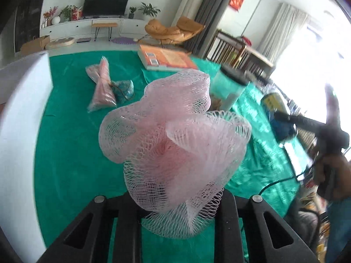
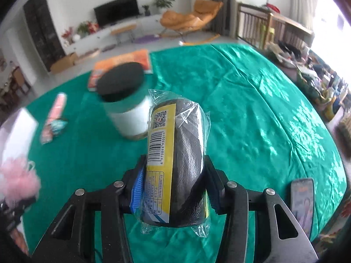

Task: Organize soft objects
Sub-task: 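Carry the puff and black roll into the cardboard box and open both grippers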

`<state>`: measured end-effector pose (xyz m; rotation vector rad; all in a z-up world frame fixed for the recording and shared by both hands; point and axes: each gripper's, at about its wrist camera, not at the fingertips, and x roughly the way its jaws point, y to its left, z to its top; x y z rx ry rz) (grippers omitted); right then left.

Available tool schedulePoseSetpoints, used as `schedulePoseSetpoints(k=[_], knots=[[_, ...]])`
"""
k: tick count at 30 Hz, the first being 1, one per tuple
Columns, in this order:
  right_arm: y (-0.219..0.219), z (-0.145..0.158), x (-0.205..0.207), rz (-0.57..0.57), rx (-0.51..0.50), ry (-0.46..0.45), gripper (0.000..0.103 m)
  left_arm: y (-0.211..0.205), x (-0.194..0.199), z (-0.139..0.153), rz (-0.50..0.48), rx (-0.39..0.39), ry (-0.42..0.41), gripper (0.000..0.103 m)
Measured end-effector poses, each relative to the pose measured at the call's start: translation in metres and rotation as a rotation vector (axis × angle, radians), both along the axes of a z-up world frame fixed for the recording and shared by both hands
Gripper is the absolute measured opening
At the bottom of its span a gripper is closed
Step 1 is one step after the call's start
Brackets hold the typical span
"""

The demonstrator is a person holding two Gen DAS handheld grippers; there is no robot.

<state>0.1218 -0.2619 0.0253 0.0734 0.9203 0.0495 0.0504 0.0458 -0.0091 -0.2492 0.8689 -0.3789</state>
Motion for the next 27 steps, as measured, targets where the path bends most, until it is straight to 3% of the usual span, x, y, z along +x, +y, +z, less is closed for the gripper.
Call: schedulePoseSetpoints(k=[4,8,10,11,13,14,16,19,22,25,27], knots=[[0.064,0.038,-0.028,0.144,0.153,-0.047,0.051,0.056,-0.03,0.044,0.103,0.004,-0.074,0.023],[0.174,0.075,-0.049,0.397,0.358,-0.067,0.051,0.133,-0.067,0.076,0.288,0.132,-0.11,0.023],[0.242,0.084,-0.06,0.54,0.451,-0.047,0.051,0.177,-0.088,0.082,0.419,0.222,-0.095,0.028],[0.274,0.085,-0.066,0.607,0.488,-0.032,0.052,0.192,-0.096,0.081,0.477,0.26,-0.079,0.035],[0.331,0.083,-0.076,0.72,0.538,0.007,0.058,0.229,-0.112,0.074,0.62,0.365,-0.026,0.096],[0.346,0.079,-0.079,0.752,0.549,0.027,0.061,0.24,-0.118,0.071,0.663,0.391,-0.021,0.103],[0.376,0.07,-0.087,0.815,0.579,0.058,0.068,0.262,-0.134,0.064,0.744,0.429,-0.014,0.103],[0.367,0.066,-0.092,0.799,0.523,-0.001,0.072,0.272,-0.144,0.06,0.779,0.399,-0.016,0.103],[0.326,0.053,-0.086,0.687,0.362,-0.103,0.075,0.261,-0.141,0.061,0.754,0.317,-0.064,0.103],[0.268,0.015,-0.067,0.513,0.105,-0.169,0.075,0.225,-0.128,0.065,0.643,0.228,-0.109,0.103],[0.229,-0.02,-0.052,0.391,-0.026,-0.152,0.075,0.183,-0.113,0.07,0.519,0.177,-0.128,0.103]])
